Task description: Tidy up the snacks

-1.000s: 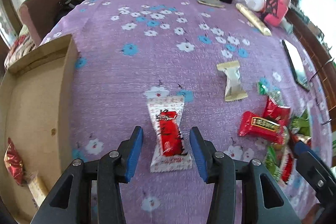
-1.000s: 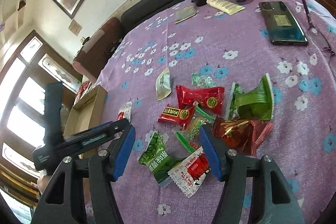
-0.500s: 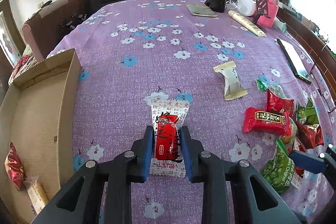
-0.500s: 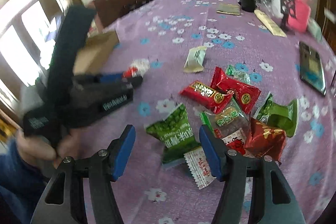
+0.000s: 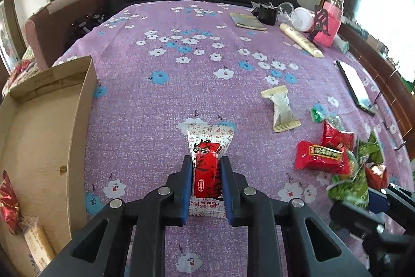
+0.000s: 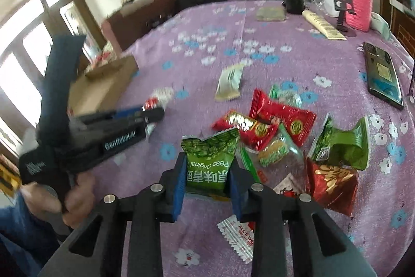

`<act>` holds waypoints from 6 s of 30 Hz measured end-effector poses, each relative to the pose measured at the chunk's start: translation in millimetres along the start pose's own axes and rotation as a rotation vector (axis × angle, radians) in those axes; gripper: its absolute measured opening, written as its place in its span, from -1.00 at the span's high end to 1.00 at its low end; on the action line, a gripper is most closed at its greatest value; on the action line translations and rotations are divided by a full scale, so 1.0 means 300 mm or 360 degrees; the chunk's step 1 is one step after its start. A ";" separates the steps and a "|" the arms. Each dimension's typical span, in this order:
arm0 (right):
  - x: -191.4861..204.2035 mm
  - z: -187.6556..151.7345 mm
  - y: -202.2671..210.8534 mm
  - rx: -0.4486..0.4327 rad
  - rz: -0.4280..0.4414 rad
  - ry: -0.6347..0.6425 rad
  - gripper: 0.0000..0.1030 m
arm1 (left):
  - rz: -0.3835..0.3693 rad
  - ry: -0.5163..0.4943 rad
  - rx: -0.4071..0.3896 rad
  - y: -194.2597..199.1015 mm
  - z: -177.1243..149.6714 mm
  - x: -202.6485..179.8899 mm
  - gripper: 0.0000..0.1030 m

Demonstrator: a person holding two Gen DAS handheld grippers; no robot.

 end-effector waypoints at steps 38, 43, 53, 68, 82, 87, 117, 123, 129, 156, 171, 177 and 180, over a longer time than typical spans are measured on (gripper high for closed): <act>-0.060 0.026 0.060 -0.0202 -0.0155 -0.0154 0.45 | -0.0172 -0.0129 -0.0168 0.120 -0.017 -0.085 0.60; -0.059 0.026 0.070 -0.0238 -0.0178 -0.0150 0.45 | -0.0193 -0.0106 -0.0198 0.180 -0.030 -0.069 0.60; 0.012 0.013 0.032 -0.0162 -0.0146 -0.0041 0.45 | -0.0183 0.0003 -0.0298 0.326 -0.044 0.081 0.60; 0.392 0.088 0.007 -0.0083 0.0181 0.0140 0.44 | 0.0047 0.0310 -0.0267 0.354 -0.131 0.463 0.59; 0.746 0.168 -0.220 0.0133 0.0358 0.0307 0.44 | 0.0122 0.0435 -0.0177 0.305 -0.214 0.614 0.59; 0.783 0.174 -0.316 0.0208 0.0324 0.0295 0.44 | 0.0107 0.0422 -0.0176 0.292 -0.219 0.608 0.59; 0.743 0.177 -0.312 0.0191 0.0303 0.0192 0.26 | 0.0140 0.0411 -0.0213 0.330 -0.216 0.599 0.47; 0.684 0.153 -0.141 0.0059 0.0295 0.0186 0.14 | 0.0121 0.0380 -0.0321 0.441 -0.213 0.571 0.06; 0.561 0.104 0.001 -0.0039 0.0254 0.0108 0.11 | 0.0091 0.0343 -0.0370 0.503 -0.201 0.533 0.00; -0.283 0.015 0.327 -0.0403 -0.0001 -0.0716 0.11 | -0.0174 0.0075 0.0192 0.058 0.189 -0.100 0.01; -0.367 -0.012 0.276 -0.0342 0.0005 -0.0749 0.11 | -0.0124 0.0073 0.0314 -0.200 0.239 -0.215 0.47; -0.369 -0.007 0.262 -0.0313 -0.0052 -0.0772 0.11 | -0.0079 0.0033 0.0251 -0.185 0.206 -0.208 0.62; -0.369 0.004 0.235 -0.0216 -0.0143 -0.0797 0.11 | -0.0012 0.0019 0.0242 -0.148 0.169 -0.184 0.62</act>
Point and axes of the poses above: each gripper's, at about its wrist camera, not at the fingertips, and y roughly against the way its jaws point, x to its left, z to its top, the point moved 1 cm from there along -y, roughly the way its jaws point, and after that the axes turned 1 degree about -z, right-handed, at the moved point
